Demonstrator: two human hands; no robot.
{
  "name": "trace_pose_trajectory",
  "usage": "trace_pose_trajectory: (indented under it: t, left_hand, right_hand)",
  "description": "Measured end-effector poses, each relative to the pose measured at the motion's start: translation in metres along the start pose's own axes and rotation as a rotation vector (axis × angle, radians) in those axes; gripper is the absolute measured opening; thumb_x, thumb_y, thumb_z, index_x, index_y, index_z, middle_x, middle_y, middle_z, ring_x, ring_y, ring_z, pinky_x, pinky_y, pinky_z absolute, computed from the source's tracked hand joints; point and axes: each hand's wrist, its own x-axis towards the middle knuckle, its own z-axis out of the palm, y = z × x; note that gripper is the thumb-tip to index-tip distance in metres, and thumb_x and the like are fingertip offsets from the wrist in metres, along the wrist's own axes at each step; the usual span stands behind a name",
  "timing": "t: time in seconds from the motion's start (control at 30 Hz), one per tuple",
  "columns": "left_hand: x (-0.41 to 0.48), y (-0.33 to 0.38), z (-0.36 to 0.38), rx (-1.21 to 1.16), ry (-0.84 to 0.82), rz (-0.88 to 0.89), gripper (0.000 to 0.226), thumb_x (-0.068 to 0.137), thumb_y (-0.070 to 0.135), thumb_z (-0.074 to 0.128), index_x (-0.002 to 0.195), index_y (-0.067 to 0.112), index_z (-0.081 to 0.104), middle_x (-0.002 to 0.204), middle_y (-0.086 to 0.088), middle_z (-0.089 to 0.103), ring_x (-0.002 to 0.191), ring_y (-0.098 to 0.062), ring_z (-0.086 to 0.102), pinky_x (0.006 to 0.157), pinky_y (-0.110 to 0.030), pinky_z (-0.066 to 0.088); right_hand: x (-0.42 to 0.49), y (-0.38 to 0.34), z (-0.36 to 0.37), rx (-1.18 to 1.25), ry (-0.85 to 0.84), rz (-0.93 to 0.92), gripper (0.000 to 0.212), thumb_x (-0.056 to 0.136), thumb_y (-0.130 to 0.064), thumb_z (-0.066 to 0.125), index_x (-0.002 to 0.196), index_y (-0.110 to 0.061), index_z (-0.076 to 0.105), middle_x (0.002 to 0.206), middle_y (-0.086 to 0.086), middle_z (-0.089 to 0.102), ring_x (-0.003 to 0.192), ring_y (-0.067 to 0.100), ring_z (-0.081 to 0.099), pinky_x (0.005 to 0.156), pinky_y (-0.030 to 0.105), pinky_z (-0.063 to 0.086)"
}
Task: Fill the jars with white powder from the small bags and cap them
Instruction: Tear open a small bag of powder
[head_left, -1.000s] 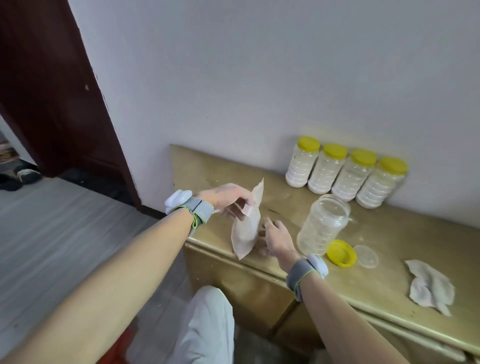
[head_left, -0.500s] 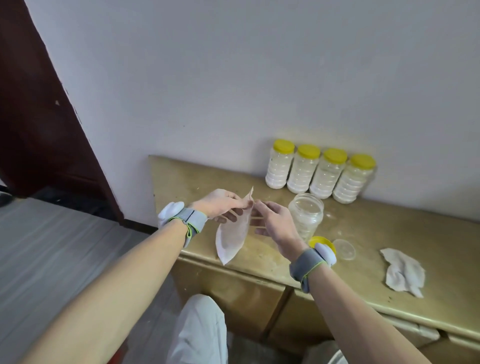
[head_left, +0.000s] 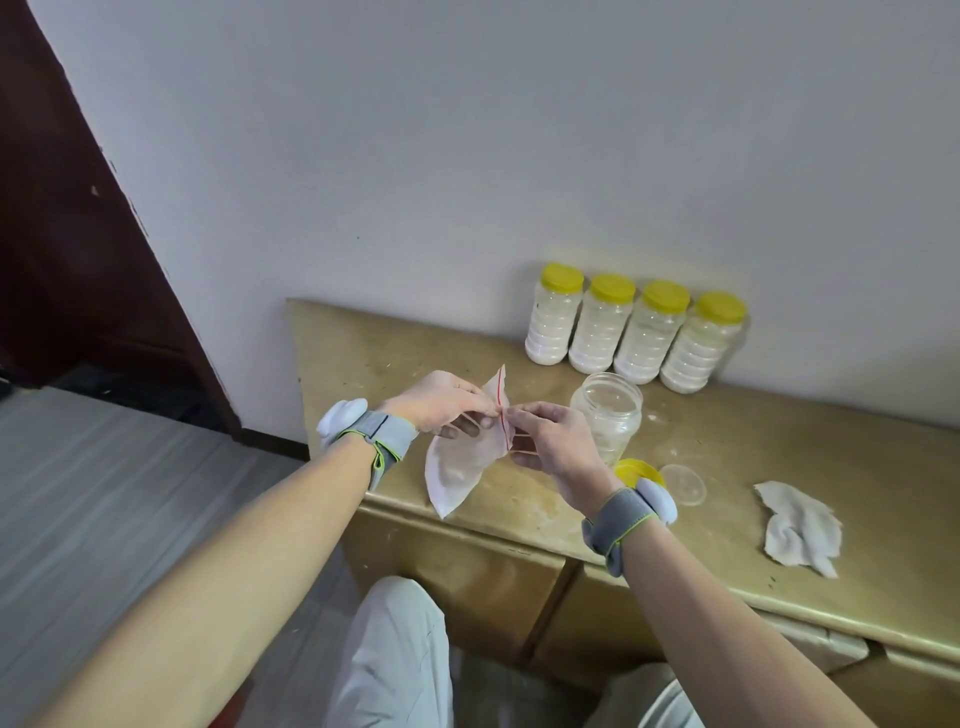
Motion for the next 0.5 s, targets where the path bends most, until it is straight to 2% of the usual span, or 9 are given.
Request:
trace_pose_trajectory:
  t: [0.17,0.37,0.5]
  left_hand:
    - [0.000,-0.003,-0.003,-0.034,-0.020,0.001,0.004,0.090,0.021,0.071,0.088,0.017,0.072,0.079,0.003,0.069,0.075,-0.013,0.063,0.073,-0.027,0.040]
    - [-0.006,-0.009,-0.010,-0.095,-0.036,0.006,0.010,0.093,0.018,0.068,0.083,0.018,0.069,0.076,0.004,0.068,0.071,-0.010,0.064,0.070,-0.025,0.042]
    - [-0.009,-0.011,-0.013,-0.107,-0.027,-0.001,0.007,0.094,0.021,0.066,0.087,0.019,0.068,0.076,0.004,0.067,0.073,-0.013,0.065,0.072,-0.028,0.042]
  right_hand:
    - [0.002,0.000,0.003,0.036,0.002,0.045,0.015,0.095,-0.018,0.064,0.080,-0.017,0.067,0.068,-0.003,0.067,0.065,0.015,0.064,0.061,0.028,0.052]
    - [0.004,0.003,0.011,-0.037,-0.004,0.021,0.015,0.096,-0.022,0.062,0.082,-0.016,0.066,0.078,0.002,0.066,0.072,0.017,0.062,0.063,0.030,0.054]
    - [0.000,-0.001,0.016,0.010,-0.079,0.027,0.008,0.092,-0.020,0.066,0.090,-0.013,0.063,0.073,0.001,0.067,0.064,0.016,0.063,0.057,0.027,0.051]
